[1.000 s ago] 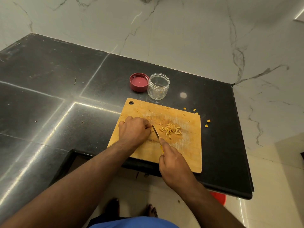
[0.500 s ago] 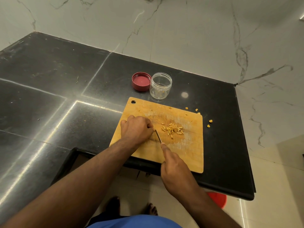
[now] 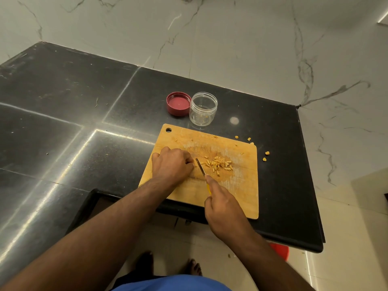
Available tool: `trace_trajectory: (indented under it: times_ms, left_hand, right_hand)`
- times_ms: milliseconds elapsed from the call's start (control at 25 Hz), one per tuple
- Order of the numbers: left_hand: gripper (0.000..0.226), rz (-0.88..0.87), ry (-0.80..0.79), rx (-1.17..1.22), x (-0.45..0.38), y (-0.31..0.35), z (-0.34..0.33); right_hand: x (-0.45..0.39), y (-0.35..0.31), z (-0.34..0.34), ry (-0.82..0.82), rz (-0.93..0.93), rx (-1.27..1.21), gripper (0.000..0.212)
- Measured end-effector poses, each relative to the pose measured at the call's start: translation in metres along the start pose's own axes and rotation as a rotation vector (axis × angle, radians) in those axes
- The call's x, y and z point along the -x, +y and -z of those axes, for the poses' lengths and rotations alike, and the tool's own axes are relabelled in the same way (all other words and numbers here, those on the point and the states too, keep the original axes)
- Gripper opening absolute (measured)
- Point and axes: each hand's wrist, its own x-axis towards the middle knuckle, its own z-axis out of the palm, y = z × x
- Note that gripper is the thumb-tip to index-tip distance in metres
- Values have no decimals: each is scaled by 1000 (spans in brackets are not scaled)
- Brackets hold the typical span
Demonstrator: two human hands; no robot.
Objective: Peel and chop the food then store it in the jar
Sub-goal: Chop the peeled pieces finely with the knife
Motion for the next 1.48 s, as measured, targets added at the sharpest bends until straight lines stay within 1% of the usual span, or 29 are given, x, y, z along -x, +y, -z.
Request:
trace_trajectory:
  times_ms: [400, 600, 760, 840, 1040, 1280, 1480]
  left_hand:
    - [22, 14, -10, -23, -2, 0, 2]
    - [21, 10, -2, -35, -2, 2, 3]
    - [21, -6, -5, -33, 0, 1, 2]
    - [23, -12, -7, -40, 1, 0, 3]
    - [21, 10, 2, -30, 1, -1, 3]
    - [19, 30, 2, -13, -1, -1, 2]
    - [19, 42, 6, -21, -1, 1, 2]
  right_hand:
    - [-12, -7, -5, -49, -26, 98, 55]
    - [15, -2, -6, -54, -46, 41, 56]
    - [23, 2, -2, 27, -37, -6, 54]
    - [18, 2, -1, 41, -21, -42, 54]
    - [3, -4, -3, -10, 5, -13, 54]
    - [-7, -6, -8, -34, -11, 73, 54]
    - [-4, -7, -10, -54, -36, 75, 54]
